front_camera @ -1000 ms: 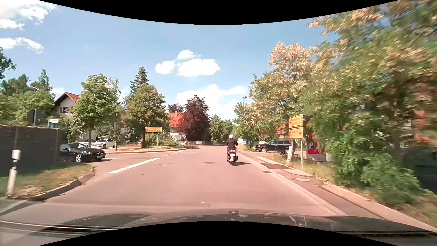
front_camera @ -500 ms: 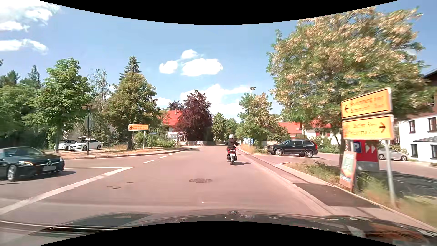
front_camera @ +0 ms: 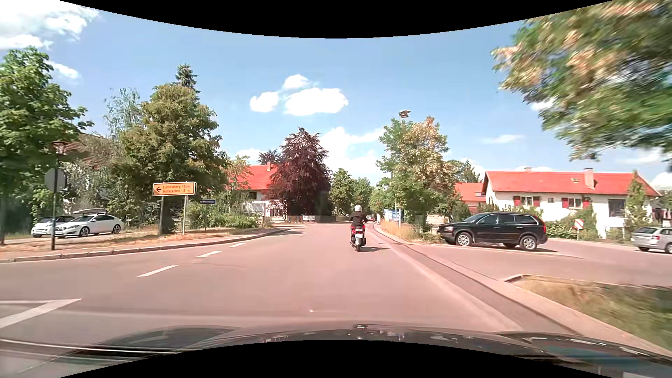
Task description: Follow the waypoints while adhering to traffic rules and regulations
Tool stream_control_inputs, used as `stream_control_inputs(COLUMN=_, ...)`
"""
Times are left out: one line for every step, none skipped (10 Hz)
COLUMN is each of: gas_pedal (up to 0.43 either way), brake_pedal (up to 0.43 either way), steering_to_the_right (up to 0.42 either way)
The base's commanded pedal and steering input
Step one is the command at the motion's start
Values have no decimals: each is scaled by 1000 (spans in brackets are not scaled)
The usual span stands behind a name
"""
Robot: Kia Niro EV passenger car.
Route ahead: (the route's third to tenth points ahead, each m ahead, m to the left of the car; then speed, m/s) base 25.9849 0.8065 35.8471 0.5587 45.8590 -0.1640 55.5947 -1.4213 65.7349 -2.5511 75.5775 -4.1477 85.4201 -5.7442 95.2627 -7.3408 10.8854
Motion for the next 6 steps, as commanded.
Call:
stream_control_inputs(gas_pedal=177, brake_pedal=12, steering_to_the_right=-10)
stream_control_inputs(gas_pedal=177, brake_pedal=12, steering_to_the_right=-10)
stream_control_inputs(gas_pedal=177, brake_pedal=12, steering_to_the_right=-10)
stream_control_inputs(gas_pedal=177, brake_pedal=12, steering_to_the_right=-10)
stream_control_inputs(gas_pedal=177, brake_pedal=6, steering_to_the_right=-10)
stream_control_inputs(gas_pedal=177, brake_pedal=6, steering_to_the_right=-9)
